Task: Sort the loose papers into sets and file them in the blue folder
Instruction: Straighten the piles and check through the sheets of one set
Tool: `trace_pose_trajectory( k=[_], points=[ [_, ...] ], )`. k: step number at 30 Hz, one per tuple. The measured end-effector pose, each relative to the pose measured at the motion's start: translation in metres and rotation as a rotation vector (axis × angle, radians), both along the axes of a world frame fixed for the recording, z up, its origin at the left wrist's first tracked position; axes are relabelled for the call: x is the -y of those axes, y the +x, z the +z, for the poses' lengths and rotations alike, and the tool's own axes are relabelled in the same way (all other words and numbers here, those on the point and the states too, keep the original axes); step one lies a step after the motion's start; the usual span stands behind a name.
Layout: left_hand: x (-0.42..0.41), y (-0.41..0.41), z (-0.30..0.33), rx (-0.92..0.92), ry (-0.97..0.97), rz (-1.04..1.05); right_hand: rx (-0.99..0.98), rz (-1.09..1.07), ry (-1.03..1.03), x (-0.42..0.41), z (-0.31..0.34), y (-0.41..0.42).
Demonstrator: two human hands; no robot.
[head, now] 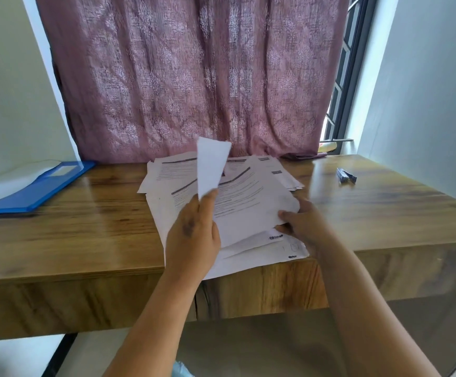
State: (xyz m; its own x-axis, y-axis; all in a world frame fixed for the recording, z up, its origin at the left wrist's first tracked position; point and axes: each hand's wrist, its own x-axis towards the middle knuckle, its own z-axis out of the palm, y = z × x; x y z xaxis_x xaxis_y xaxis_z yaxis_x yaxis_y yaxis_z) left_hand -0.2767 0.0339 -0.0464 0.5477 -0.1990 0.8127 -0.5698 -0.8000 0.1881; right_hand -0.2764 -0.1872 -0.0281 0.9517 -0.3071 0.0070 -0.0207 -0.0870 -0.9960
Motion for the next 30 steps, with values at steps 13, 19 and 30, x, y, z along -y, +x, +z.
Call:
trace_pose_trajectory(
  k=[13, 19, 30],
  points=[
    [0.018, -0.007, -0.018, -0.250, 0.145, -0.083, -0.103, -0.062, -0.714, 0.003, -0.007, 0.011],
    [0.025, 0.000, -0.019, -0.140, 0.182, -0.073, -0.031, -0.008, -0.606, 0.006, -0.011, 0.009],
    [0.019, 0.004, -0.012, -0.085, 0.305, -0.235, -0.004, 0.003, -0.507, 0.012, -0.013, 0.008]
  ],
)
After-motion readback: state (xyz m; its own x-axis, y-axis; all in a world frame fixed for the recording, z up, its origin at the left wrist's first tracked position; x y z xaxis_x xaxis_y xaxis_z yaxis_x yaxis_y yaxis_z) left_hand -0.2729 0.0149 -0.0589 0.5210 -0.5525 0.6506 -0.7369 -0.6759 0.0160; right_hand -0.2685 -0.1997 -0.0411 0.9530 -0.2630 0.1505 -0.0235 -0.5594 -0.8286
